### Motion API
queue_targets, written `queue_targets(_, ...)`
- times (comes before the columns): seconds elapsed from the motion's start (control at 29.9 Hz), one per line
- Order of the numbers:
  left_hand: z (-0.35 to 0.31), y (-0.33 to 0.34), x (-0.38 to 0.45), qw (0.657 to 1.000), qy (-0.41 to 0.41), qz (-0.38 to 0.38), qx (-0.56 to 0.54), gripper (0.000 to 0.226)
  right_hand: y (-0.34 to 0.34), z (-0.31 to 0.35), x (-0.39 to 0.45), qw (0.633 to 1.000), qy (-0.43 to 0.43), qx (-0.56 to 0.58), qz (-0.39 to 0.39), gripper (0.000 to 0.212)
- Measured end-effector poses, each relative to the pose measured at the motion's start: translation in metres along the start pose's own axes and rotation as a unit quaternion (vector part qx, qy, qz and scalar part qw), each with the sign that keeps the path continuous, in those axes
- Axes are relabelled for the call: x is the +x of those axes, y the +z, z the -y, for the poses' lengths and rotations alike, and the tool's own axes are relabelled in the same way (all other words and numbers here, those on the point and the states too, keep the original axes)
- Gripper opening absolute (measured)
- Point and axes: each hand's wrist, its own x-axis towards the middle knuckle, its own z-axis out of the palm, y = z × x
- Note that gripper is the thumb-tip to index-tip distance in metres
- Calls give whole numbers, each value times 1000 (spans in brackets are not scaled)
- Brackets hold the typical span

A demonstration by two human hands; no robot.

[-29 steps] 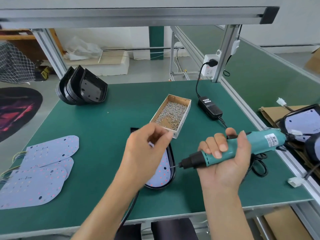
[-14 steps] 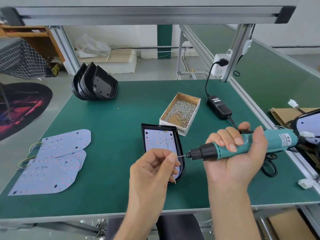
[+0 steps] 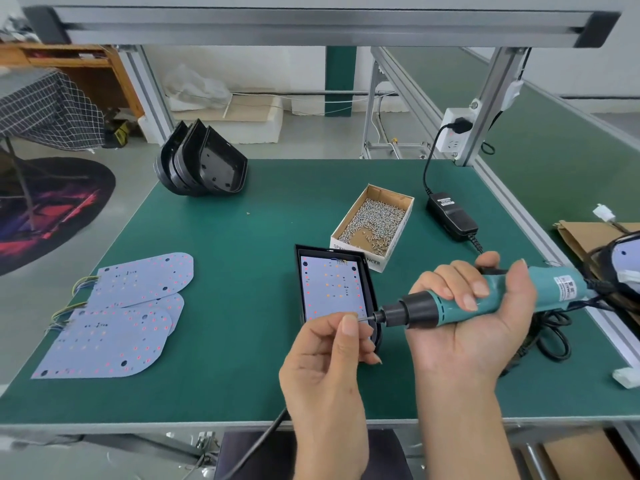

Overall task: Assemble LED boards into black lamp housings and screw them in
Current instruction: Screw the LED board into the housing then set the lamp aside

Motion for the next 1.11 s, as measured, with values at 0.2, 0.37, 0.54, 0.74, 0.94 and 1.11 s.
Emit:
queue_targets(0.2,3,-2,4,1000,-6,-28,3,12,1,-5,-1,1000,-6,-17,-8,20)
queue_targets(0.37,2,-3,4,999,-37,-32,14,15,0,-8,0,999,-16,-33,-7,22)
queue_targets(0.54,-1,-11,5,996,-4,-4,89,16,-1,-5,0,998,-25,-57,7,21)
queue_targets(0.74,-5,-13,9,993,-12,25,118,16,-1,-5,0,998,-24,-59,6,21)
queue_targets(0.94,-10,-15,12,988,-29,37,146,30,-3,-6,2,997,-27,-68,10,22)
queue_targets(1.11,-5,-15,11,988,-21,40,146,12,-3,-8,3,997,-28,-67,5,21)
